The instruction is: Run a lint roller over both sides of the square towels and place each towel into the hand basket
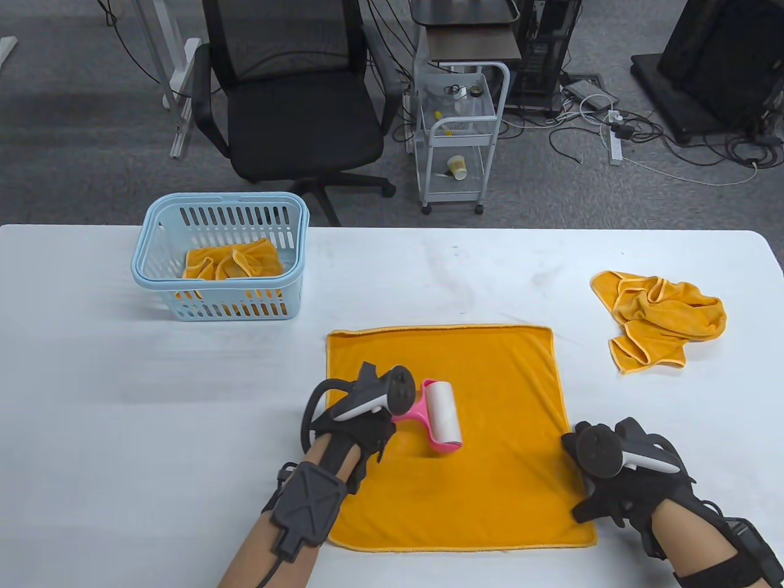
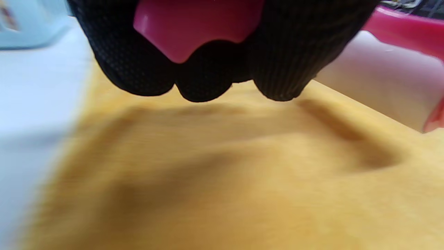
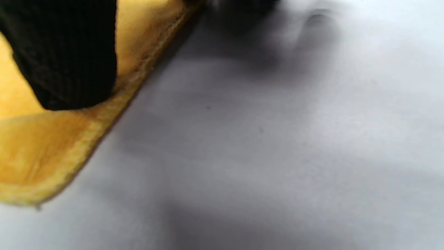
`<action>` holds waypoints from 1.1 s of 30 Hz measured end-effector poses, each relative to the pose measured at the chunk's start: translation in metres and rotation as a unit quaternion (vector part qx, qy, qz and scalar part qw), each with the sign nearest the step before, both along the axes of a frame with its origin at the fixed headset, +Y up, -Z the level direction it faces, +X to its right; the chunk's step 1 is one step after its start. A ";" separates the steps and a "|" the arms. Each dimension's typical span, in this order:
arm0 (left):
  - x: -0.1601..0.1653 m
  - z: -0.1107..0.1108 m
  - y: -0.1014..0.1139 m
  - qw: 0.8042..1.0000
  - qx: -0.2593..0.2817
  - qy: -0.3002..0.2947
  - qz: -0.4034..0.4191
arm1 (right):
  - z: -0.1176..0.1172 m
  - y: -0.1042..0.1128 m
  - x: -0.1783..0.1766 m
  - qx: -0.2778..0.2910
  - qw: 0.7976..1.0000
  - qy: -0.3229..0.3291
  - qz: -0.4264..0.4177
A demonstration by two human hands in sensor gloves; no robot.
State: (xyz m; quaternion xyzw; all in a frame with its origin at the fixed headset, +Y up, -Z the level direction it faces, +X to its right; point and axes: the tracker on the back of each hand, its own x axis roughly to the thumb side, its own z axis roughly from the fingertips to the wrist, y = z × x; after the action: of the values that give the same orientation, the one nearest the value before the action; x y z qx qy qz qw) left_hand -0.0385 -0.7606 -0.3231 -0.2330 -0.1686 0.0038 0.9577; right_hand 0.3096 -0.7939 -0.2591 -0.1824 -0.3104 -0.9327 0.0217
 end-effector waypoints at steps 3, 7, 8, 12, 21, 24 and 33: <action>0.014 -0.003 -0.009 1.000 0.016 -0.004 -0.015 | 0.000 0.000 0.000 0.000 1.000 0.000 -0.001; -0.010 -0.011 -0.004 0.990 0.054 0.027 -0.128 | 0.000 0.000 0.001 -0.001 1.000 -0.002 -0.001; -0.019 -0.013 0.000 0.986 0.062 0.031 -0.154 | 0.000 0.000 0.001 -0.001 1.000 -0.002 -0.001; -0.071 -0.020 0.014 0.961 0.073 0.085 -0.251 | 0.001 0.000 0.001 -0.001 1.000 -0.002 -0.001; -0.074 -0.029 0.020 0.992 0.024 0.103 -0.071 | 0.001 0.000 0.001 -0.002 1.000 -0.002 -0.002; -0.039 -0.032 0.010 0.996 0.033 0.078 -0.027 | 0.001 0.000 0.001 -0.003 1.000 -0.003 -0.003; -0.050 -0.037 -0.001 0.983 0.067 0.108 -0.131 | 0.001 0.000 0.001 -0.004 1.000 -0.004 -0.005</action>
State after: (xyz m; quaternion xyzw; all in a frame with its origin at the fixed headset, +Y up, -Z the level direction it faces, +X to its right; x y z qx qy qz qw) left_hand -0.0883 -0.7615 -0.3599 -0.1864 -0.0315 -0.1081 0.9760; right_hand 0.3106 -0.7935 -0.2583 -0.1806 -0.3133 -0.9322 0.0151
